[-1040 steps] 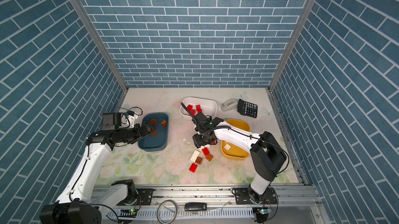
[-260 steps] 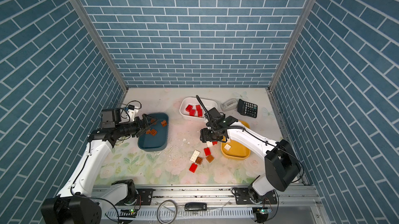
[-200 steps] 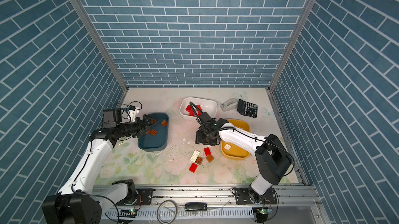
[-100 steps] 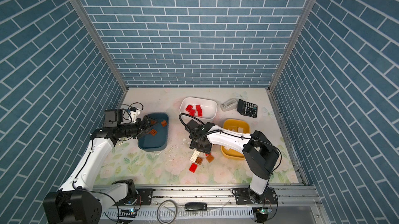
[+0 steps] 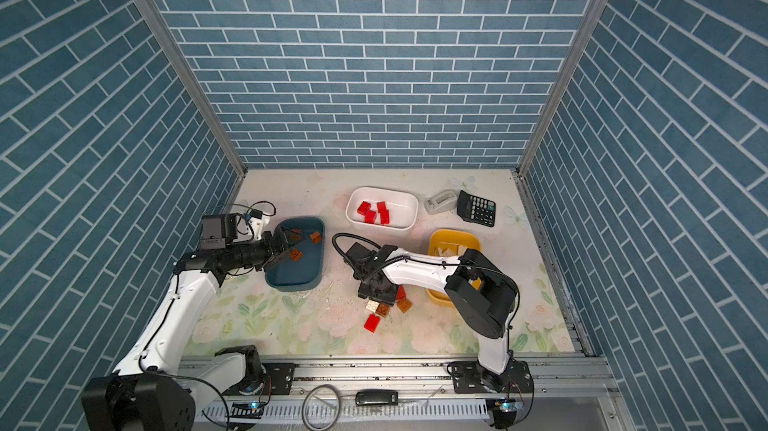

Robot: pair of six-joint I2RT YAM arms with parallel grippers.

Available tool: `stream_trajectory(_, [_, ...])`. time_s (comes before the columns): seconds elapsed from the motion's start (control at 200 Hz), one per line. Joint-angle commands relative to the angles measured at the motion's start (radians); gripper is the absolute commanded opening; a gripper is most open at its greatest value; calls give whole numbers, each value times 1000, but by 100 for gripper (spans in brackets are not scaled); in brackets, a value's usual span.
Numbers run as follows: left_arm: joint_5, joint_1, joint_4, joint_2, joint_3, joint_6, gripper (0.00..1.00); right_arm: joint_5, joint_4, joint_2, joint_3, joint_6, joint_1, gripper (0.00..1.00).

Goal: Sort the legos into containers by color
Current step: 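Grasp the white 2x4 brick from the pile with the right gripper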

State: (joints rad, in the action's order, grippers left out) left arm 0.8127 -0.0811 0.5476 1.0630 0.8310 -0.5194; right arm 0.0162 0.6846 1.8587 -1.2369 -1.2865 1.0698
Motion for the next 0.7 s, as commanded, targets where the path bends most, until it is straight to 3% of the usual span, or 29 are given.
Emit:
stream_trajectory(0.0, [5, 4, 5, -16, -15, 16, 97, -32, 13, 26, -11, -52, 23, 57])
stream_trajectory(0.205, [8, 6, -7, -29, -35, 14, 97, -58, 31, 58, -15, -73, 45, 49])
stream_trajectory(0.5, [5, 7, 17, -68, -51, 20, 97, -117, 53, 72, -20, -43, 45, 28])
stream_trajectory(0.695, [8, 9, 19, -77, -58, 15, 97, -213, 176, -40, -81, 59, 22, 27])
